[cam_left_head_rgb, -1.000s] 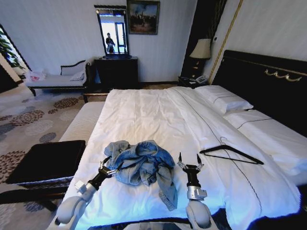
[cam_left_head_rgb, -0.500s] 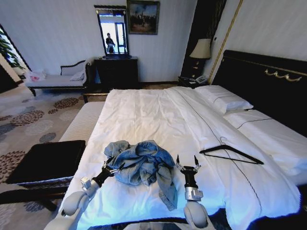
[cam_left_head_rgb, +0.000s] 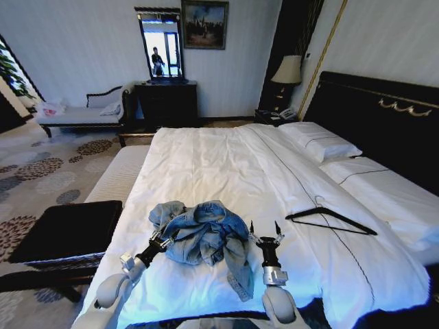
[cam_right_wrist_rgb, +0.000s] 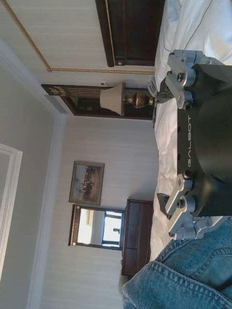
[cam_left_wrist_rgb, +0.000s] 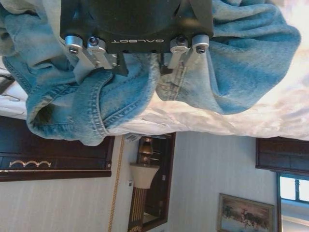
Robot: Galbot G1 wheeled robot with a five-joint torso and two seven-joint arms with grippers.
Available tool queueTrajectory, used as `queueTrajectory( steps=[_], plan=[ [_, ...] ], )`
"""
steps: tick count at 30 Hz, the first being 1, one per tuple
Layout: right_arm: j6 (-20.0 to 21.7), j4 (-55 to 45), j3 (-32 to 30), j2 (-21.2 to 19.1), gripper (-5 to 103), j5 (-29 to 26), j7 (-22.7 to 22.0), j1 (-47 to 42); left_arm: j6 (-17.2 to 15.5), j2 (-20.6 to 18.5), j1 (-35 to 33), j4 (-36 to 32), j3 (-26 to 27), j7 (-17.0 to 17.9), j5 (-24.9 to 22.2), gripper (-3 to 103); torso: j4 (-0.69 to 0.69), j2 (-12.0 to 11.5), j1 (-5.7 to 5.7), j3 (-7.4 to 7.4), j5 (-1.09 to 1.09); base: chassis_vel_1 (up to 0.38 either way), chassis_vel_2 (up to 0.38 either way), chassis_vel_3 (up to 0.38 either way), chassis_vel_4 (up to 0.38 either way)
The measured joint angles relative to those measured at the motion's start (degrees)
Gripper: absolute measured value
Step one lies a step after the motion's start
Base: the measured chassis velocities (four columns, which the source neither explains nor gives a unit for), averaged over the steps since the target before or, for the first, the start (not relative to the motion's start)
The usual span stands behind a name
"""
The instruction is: Pick up the clothes from the bed and hang them on the clothes hanger.
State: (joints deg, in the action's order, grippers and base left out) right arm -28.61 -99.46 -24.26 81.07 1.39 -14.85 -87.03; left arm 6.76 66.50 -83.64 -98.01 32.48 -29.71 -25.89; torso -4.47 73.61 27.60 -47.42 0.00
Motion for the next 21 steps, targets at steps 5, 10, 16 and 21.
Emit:
queueTrajectory(
  steps=[5,10,16,21],
  plan=[
    [0.03,1.39,1.00,-0.67,100,-2.01,0.05,1.05,0.08,-0.05,0.93,1.38,0.15,0.07,-0.11,21,0.00,0.00,0.00,0.00,0.00,0.000,0.000,0.000,0.000],
    [0.13,2.46,2.04,-2.50,100,-5.04,1.61,2.06,0.30,-0.30,1.63,2.31,-0.09,-0.10,-0.13,5,-0.01,0.00,0.00,0.00,0.00,0.000,0.000,0.000,0.000],
    [0.68,3.85,3.34,-9.61,100,-12.70,10.75,4.59,0.84,-0.38,2.08,2.38,0.03,-0.35,-0.61,1,0.00,0.00,0.00,0.00,0.00,0.000,0.000,0.000,0.000],
    [5.16,4.76,4.96,-19.81,100,-19.09,11.88,7.00,0.85,-0.25,2.59,1.66,0.25,-0.35,-1.18,1,0.00,0.00,0.00,0.00,-0.01,0.000,0.000,0.000,0.000]
  ],
)
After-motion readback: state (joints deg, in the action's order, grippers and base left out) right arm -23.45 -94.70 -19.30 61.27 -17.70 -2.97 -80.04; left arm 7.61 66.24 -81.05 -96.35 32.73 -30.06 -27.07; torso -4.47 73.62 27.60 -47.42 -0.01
